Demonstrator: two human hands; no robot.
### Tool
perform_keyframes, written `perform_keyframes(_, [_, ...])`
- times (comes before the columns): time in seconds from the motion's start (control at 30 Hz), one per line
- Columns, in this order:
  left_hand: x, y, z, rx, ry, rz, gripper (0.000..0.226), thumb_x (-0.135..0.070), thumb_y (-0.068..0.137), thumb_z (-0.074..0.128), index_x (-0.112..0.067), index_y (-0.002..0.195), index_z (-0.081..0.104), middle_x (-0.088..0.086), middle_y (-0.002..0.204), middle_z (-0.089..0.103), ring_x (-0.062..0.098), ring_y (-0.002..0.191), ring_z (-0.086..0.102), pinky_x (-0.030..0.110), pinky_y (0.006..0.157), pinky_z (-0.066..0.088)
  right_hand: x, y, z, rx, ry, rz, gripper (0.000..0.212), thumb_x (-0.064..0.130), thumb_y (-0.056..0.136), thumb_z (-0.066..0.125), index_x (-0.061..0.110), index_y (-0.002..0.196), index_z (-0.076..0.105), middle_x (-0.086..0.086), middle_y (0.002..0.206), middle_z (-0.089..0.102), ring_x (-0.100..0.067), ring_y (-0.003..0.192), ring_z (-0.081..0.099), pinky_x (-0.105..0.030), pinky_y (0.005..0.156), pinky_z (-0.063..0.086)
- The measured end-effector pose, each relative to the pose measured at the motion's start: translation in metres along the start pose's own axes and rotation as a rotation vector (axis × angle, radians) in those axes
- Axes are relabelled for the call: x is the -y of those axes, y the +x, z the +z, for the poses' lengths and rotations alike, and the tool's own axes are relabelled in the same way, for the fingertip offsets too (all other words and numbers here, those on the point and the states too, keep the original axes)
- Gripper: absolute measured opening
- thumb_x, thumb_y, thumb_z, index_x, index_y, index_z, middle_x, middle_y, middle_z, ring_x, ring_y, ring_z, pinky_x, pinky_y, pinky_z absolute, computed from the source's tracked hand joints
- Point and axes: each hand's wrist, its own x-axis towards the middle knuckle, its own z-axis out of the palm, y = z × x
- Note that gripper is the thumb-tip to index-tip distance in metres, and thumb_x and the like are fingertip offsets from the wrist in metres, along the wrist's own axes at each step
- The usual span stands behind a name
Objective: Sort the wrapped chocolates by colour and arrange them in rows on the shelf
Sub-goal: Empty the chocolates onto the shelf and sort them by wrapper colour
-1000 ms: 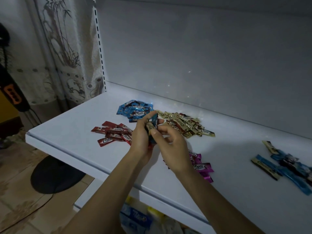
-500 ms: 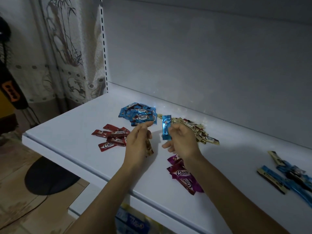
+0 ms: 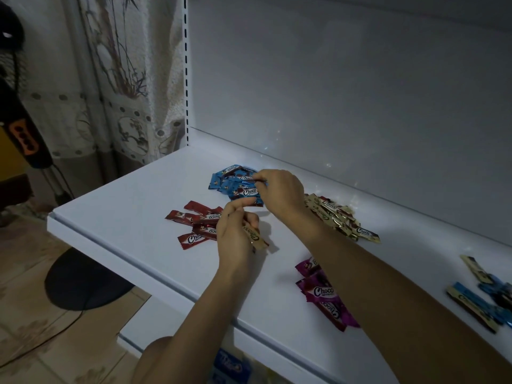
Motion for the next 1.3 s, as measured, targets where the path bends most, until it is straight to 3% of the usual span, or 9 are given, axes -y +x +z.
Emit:
perform_keyframes(0.1, [0.0, -0.001, -0.002, 0.01, 0.004, -0.007, 0.037, -0.005, 0.101, 0.027, -0.013, 0.096, 0.063, 0.007, 0.061, 0.048, 0.004, 0.045, 0.045, 0.015, 0.042, 0.04, 0.003, -0.006, -0.008, 0.043, 0.113, -0.009, 0.026, 0.028, 0.095, 0.052, 0.023, 0.114, 0.069, 0.0, 0.113, 0.069, -0.019, 0.104, 0.059, -0.036, 0.096, 0.04])
perform_keyframes(0.27, [-0.004, -0.013, -0.002, 0.157, -0.03, -0.047, 0.035, -0.005, 0.1, 0.029, -0.007, 0.113, 0.062, 0.006, 0.066, 0.064, 0.005, 0.05, 0.061, 0.014, 0.046, 0.046, 0.008, -0.072, -0.052, 0.014, 0.746, 0.044, 0.02, 0.029, 0.095, 0.057, 0.015, 0.085, 0.066, 0.002, 0.08, 0.068, -0.004, 0.07, 0.065, -0.02, 0.062, 0.051])
perform_keyframes(0.47, [0.0, -0.026, 0.003, 0.277, 0.055, -0.02, 0.037, -0.018, 0.105, 0.027, -0.021, 0.133, 0.051, 0.005, 0.085, 0.055, 0.0, 0.063, 0.063, 0.013, 0.055, 0.05, 0.006, -0.138, -0.047, 0.075, 0.713, 0.092, 0.015, 0.035, 0.087, 0.066, 0.022, 0.088, 0.058, 0.001, 0.085, 0.062, -0.015, 0.072, 0.064, -0.025, 0.057, 0.051])
perform_keyframes(0.6, [0.006, -0.025, 0.001, 0.31, 0.152, 0.016, 0.038, -0.038, 0.103, 0.026, -0.03, 0.13, 0.051, 0.005, 0.096, 0.055, 0.01, 0.074, 0.061, 0.02, 0.059, 0.051, 0.015, -0.149, -0.053, 0.306, 1.03, 0.311, 0.002, 0.019, 0.094, 0.057, 0.018, 0.093, 0.056, -0.001, 0.071, 0.064, -0.012, 0.052, 0.062, -0.023, 0.048, 0.05])
perform_keyframes(0.8, [0.01, -0.026, 0.001, 0.328, 0.282, 0.078, 0.064, -0.066, 0.082, 0.023, -0.033, 0.131, 0.047, -0.001, 0.075, 0.058, 0.011, 0.056, 0.053, 0.022, 0.045, 0.045, 0.014, -0.155, -0.055, 0.396, 1.325, 0.456, 0.01, 0.007, 0.097, 0.051, 0.007, 0.095, 0.06, -0.002, 0.064, 0.06, -0.01, 0.053, 0.057, -0.021, 0.048, 0.047])
perform_keyframes(0.97, [0.021, -0.018, 0.0, 0.369, 0.447, 0.131, 0.065, -0.078, 0.086, 0.025, -0.026, 0.112, 0.055, -0.004, 0.072, 0.059, 0.014, 0.062, 0.058, 0.031, 0.056, 0.051, 0.003, -0.148, -0.058, 0.346, 1.426, 0.468, 0.015, 0.007, 0.095, 0.052, 0.008, 0.084, 0.062, -0.003, 0.065, 0.056, -0.011, 0.055, 0.052, -0.02, 0.048, 0.044])
perform_keyframes(1.03, [0.023, -0.016, -0.002, 0.425, 0.498, 0.17, 0.061, -0.073, 0.089, 0.033, -0.019, 0.099, 0.058, -0.005, 0.073, 0.06, 0.017, 0.072, 0.059, 0.041, 0.069, 0.052, -0.003, -0.141, -0.059, 0.265, 1.462, 0.487, 0.013, 0.009, 0.095, 0.053, 0.005, 0.087, 0.063, -0.005, 0.068, 0.056, -0.011, 0.054, 0.053, -0.021, 0.048, 0.044])
perform_keyframes(1.17, [0.024, -0.015, -0.002, 0.478, 0.517, 0.237, 0.036, -0.039, 0.098, 0.041, -0.013, 0.092, 0.064, -0.013, 0.07, 0.061, 0.003, 0.068, 0.055, 0.015, 0.064, 0.043, -0.011, -0.133, -0.058, 0.175, 1.442, 0.468, 0.014, 0.012, 0.095, 0.055, 0.006, 0.092, 0.067, -0.003, 0.07, 0.063, -0.009, 0.057, 0.058, -0.022, 0.054, 0.049])
perform_keyframes(1.3, [0.025, -0.01, -0.002, 0.425, 0.597, 0.244, 0.028, -0.023, 0.103, 0.039, -0.02, 0.09, 0.064, -0.017, 0.068, 0.062, -0.006, 0.059, 0.053, 0.011, 0.057, 0.038, -0.023, -0.124, -0.059, 0.082, 1.234, 0.491, 0.012, 0.017, 0.094, 0.058, 0.01, 0.098, 0.067, -0.004, 0.081, 0.068, -0.008, 0.056, 0.06, -0.022, 0.051, 0.05])
